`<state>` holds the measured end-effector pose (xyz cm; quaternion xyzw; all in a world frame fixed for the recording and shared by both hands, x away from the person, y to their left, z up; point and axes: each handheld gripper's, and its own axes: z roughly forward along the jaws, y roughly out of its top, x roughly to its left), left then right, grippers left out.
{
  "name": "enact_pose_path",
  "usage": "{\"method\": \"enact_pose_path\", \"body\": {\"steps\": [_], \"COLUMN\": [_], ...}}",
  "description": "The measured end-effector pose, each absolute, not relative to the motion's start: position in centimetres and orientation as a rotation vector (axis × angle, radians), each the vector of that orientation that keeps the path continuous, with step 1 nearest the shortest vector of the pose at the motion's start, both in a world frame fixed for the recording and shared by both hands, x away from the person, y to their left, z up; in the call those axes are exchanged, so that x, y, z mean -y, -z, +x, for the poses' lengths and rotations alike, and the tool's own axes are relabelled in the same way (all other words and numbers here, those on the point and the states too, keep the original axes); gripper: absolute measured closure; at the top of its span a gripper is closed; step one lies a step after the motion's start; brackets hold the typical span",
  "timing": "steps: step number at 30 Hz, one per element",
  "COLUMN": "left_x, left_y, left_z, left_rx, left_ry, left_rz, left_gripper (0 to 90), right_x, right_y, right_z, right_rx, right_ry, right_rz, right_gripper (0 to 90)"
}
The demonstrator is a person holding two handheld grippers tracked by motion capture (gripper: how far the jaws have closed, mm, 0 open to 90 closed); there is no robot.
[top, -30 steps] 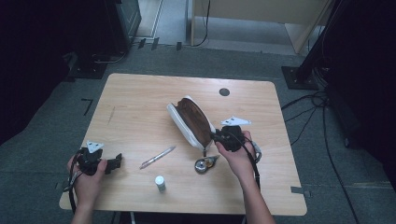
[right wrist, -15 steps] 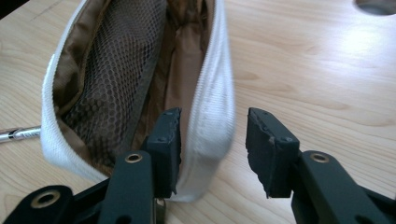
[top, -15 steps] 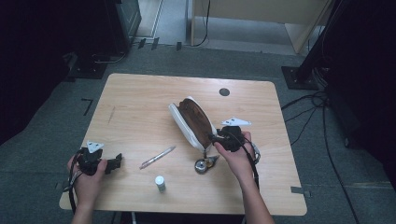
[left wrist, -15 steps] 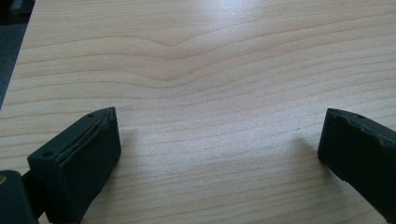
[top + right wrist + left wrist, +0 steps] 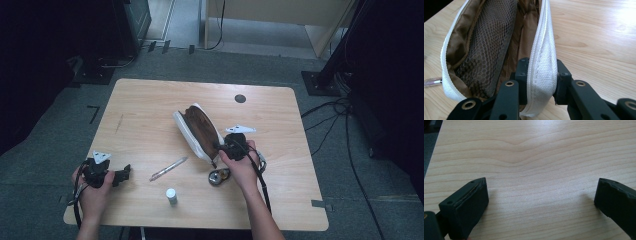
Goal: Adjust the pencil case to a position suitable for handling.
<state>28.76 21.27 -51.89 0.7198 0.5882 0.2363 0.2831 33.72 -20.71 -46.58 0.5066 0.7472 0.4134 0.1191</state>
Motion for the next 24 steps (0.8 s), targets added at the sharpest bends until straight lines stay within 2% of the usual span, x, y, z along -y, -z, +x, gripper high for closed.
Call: {"method": "enact_pose_path", "body": {"steps": [5,9,13,24], "left_x": [-21.3,-21.3,-21.3,-21.3], "left_y": [51.9,51.9,51.9,51.9], "left_z": [28.8,28.8,28.8,28.8], "left_rx": [-1.574,-1.575,-1.575,-1.575], "left_ry": [-0.633,-0.633,-0.632,-0.632], "left_rz": [1.928,1.927,1.927,1.927], "left_gripper": [0.0,0.0,0.0,0.0], "right_x": [20.1,20.3,20.9,21.9], "right_y": [46.6,46.3,45.2,42.8], "right_z": [33.7,33.5,32.8,29.8], "right_rx": [-2.196,-2.19,-2.178,-2.137], "right_ry": [-1.219,-1.248,-1.262,-1.303], "right_rz": [1.472,1.455,1.419,1.342], "right_gripper": [69.5,55.8,50.1,45.6]}}
